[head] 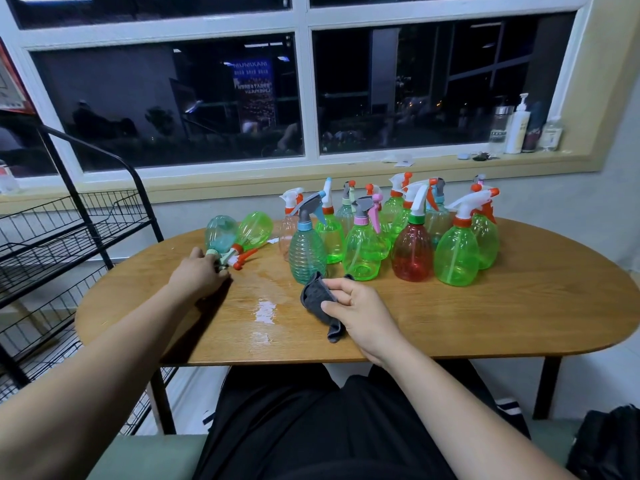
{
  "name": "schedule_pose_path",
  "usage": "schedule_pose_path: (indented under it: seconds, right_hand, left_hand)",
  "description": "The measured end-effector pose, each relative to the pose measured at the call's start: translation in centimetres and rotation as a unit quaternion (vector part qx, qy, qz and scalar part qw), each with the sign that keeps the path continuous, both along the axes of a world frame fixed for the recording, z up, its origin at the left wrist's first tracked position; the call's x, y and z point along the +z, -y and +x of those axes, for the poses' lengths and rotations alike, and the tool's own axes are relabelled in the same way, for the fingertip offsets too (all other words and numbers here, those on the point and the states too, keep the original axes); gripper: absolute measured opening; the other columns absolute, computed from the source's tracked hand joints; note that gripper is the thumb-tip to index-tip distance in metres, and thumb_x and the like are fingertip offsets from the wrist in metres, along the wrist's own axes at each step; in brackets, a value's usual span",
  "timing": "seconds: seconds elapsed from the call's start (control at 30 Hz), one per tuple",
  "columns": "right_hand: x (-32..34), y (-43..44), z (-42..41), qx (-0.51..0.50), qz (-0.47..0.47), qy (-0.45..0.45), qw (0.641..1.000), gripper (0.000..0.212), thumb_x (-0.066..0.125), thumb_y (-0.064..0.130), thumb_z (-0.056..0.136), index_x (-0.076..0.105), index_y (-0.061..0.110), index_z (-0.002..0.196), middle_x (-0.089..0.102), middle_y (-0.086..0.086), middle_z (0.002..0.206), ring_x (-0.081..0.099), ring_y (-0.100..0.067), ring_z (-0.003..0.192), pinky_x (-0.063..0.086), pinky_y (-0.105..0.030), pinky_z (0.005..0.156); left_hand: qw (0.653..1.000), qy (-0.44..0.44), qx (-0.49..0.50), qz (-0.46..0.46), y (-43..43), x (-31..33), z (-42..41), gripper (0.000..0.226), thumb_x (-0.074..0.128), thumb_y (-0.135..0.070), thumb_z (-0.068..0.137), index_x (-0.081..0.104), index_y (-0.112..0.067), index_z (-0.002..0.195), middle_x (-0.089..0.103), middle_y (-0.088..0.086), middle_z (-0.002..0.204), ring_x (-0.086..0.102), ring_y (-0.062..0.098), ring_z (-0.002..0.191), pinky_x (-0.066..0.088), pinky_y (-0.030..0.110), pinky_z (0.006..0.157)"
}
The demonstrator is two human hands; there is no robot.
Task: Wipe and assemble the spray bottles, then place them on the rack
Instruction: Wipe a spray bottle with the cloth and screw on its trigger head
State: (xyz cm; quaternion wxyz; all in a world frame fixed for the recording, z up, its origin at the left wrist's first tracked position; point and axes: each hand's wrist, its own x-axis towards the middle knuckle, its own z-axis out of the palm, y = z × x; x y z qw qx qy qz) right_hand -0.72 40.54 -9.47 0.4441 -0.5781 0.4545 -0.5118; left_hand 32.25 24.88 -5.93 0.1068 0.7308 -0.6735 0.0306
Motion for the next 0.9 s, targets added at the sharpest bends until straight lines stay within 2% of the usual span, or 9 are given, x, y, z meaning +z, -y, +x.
schedule_pose_path:
  seconds: [0.13, 0.27, 0.43, 0.6, 0.77, 0.9]
  right_hand:
    - [0.0, -0.1, 0.0, 0.002, 0.002, -0.001, 1.000, 0.041, 0.066, -0.003, 0.100, 0.067, 0.013, 0.138, 0.080, 0.007, 0.118, 0.075, -0.011, 0.112, 0.057, -0.037, 0.105]
    - [-0.1, 0.0, 0.0, -0.001, 0.003, -0.001, 1.000, 0.041, 0.066, -0.004, 0.100, 0.068, 0.015, 0.136, 0.080, 0.005, 0.119, 0.075, -0.013, 0.112, 0.057, -0.037, 0.104]
    - [0.1, -0.1, -0.1, -0.002, 0.004, -0.006, 1.000, 0.041, 0.066, -0.004, 0.100, 0.067, 0.013, 0.137, 0.080, 0.005, 0.118, 0.075, -0.011, 0.111, 0.058, -0.032, 0.100]
    - [0.1, -0.1, 0.1, -0.005, 0.005, -0.007, 1.000, 0.042, 0.067, -0.004, 0.100, 0.067, 0.013, 0.138, 0.079, 0.003, 0.120, 0.075, -0.013, 0.112, 0.058, -0.039, 0.105]
    - [0.1, -0.1, 0.1, -0.010, 0.002, -0.004, 1.000, 0.042, 0.066, -0.004, 0.100, 0.067, 0.014, 0.138, 0.079, 0.004, 0.121, 0.075, -0.012, 0.113, 0.058, -0.041, 0.106]
    - [0.1, -0.2, 0.1, -0.013, 0.003, 0.005, 1.000, 0.044, 0.065, -0.003, 0.100, 0.066, 0.016, 0.140, 0.078, 0.004, 0.124, 0.074, -0.011, 0.113, 0.058, -0.038, 0.104]
  left_hand:
    - [1.000, 0.017, -0.017, 0.005, 0.6, 0.7, 0.8, 0.050, 0.062, -0.048, 0.103, 0.059, -0.018, 0.142, 0.049, 0.012, 0.131, 0.063, 0.023, 0.095, 0.061, 0.041, 0.093]
    - [0.999, 0.026, -0.024, -0.006, 0.6, 1.0, 1.2, 0.045, 0.070, -0.048, 0.097, 0.069, -0.015, 0.127, 0.055, 0.009, 0.123, 0.064, 0.021, 0.092, 0.062, 0.041, 0.088]
    - [0.999, 0.018, -0.021, -0.031, -0.7, 0.5, 1.4, 0.046, 0.075, -0.062, 0.088, 0.076, -0.020, 0.107, 0.058, 0.005, 0.116, 0.062, 0.021, 0.089, 0.061, 0.041, 0.082]
    - [0.997, 0.012, -0.034, -0.067, -4.0, -0.1, -0.1, 0.051, 0.075, -0.070, 0.083, 0.076, -0.021, 0.096, 0.053, 0.006, 0.115, 0.055, 0.024, 0.099, 0.056, 0.039, 0.083]
    - [0.985, 0.075, -0.066, -0.143, -8.2, -0.9, -2.4, 0.060, 0.061, -0.088, 0.078, 0.077, -0.032, 0.091, 0.051, 0.002, 0.115, 0.046, 0.027, 0.109, 0.042, 0.044, 0.086]
    - [0.971, 0.080, -0.119, -0.194, -11.2, -1.5, -5.2, 0.060, 0.059, -0.088, 0.079, 0.077, -0.031, 0.087, 0.053, 0.000, 0.118, 0.045, 0.027, 0.112, 0.038, 0.044, 0.084]
